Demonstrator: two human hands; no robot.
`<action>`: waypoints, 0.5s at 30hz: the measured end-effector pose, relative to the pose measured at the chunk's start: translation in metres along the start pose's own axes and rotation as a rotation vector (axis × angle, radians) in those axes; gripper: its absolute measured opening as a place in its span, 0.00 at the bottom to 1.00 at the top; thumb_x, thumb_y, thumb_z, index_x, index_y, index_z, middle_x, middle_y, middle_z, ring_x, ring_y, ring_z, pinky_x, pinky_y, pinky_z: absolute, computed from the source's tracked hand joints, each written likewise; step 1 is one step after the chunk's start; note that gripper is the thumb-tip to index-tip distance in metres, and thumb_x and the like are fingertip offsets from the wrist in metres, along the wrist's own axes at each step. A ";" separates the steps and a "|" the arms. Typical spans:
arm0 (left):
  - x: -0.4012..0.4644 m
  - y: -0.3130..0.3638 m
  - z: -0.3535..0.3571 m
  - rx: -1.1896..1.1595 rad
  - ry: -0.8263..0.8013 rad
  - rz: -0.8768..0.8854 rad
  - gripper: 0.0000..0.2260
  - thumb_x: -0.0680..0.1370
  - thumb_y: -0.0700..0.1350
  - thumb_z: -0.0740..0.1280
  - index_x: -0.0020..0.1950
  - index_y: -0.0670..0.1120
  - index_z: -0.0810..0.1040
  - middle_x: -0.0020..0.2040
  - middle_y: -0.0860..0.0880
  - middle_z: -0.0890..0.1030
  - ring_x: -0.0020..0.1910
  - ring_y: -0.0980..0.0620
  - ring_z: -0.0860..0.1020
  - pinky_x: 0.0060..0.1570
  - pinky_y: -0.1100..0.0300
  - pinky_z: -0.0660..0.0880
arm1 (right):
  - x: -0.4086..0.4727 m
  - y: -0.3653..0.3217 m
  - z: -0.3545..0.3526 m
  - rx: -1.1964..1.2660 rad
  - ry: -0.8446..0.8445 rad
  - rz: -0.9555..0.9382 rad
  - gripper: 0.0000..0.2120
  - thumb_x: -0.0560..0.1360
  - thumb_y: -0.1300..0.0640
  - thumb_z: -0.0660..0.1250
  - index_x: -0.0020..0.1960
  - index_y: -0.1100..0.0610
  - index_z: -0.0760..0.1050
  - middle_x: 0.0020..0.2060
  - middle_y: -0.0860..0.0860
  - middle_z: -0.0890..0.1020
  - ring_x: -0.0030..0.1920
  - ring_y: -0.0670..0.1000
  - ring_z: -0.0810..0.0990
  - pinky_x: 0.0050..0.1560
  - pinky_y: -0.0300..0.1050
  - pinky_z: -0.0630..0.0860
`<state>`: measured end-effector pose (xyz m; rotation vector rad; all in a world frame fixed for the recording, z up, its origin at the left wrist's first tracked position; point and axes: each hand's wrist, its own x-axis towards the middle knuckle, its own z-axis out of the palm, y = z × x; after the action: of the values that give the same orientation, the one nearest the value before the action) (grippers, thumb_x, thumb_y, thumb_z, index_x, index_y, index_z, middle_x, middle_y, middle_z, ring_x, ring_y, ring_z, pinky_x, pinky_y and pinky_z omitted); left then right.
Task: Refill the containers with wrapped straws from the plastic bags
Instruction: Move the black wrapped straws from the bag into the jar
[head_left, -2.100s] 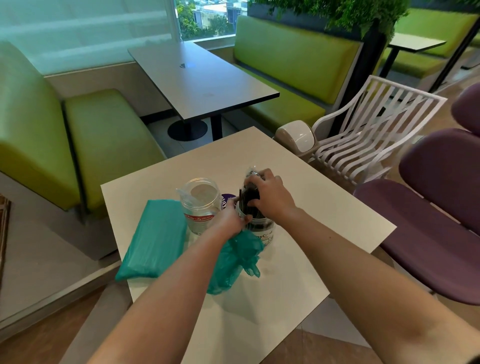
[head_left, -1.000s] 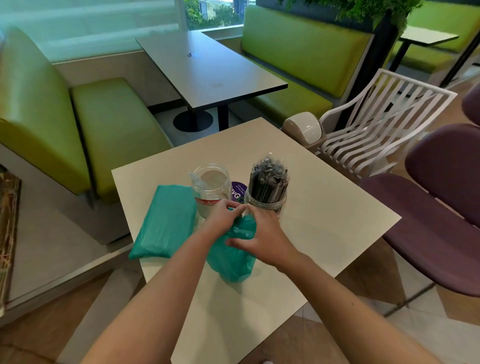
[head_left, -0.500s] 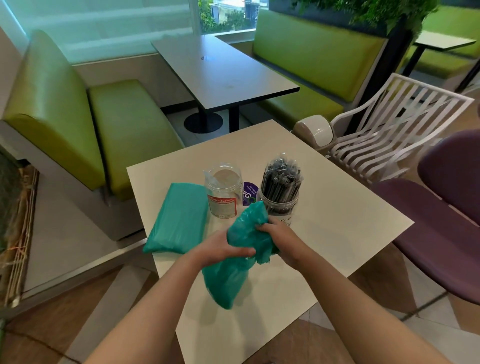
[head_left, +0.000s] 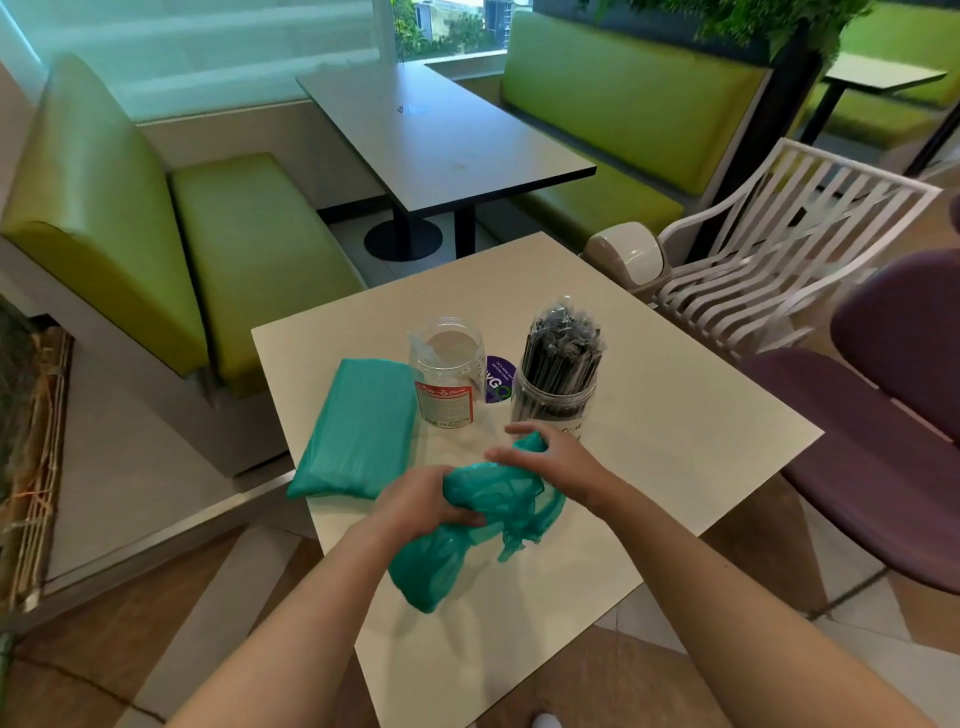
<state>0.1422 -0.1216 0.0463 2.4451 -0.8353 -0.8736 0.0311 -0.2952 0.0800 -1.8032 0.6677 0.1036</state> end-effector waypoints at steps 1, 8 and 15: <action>0.000 0.001 0.000 -0.004 -0.001 0.005 0.19 0.61 0.63 0.78 0.46 0.59 0.78 0.43 0.57 0.83 0.45 0.53 0.81 0.51 0.54 0.77 | 0.001 0.000 0.001 -0.069 -0.022 -0.011 0.27 0.63 0.42 0.77 0.58 0.50 0.78 0.53 0.48 0.80 0.53 0.48 0.79 0.52 0.41 0.76; -0.001 -0.021 0.000 -0.023 0.017 -0.055 0.19 0.62 0.64 0.78 0.41 0.53 0.78 0.39 0.54 0.82 0.42 0.52 0.80 0.47 0.52 0.77 | 0.009 0.004 -0.015 0.168 0.245 0.030 0.08 0.70 0.66 0.70 0.37 0.56 0.74 0.35 0.54 0.77 0.36 0.53 0.77 0.37 0.47 0.80; -0.005 -0.018 -0.001 -0.223 0.033 -0.098 0.21 0.66 0.58 0.78 0.55 0.51 0.81 0.46 0.51 0.84 0.45 0.53 0.80 0.44 0.59 0.75 | -0.005 0.015 0.007 0.359 0.122 0.176 0.54 0.55 0.33 0.78 0.72 0.49 0.58 0.63 0.50 0.73 0.62 0.55 0.75 0.57 0.59 0.75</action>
<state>0.1469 -0.1045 0.0393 2.3135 -0.5773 -0.9058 0.0217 -0.2899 0.0672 -1.4123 0.8725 -0.0095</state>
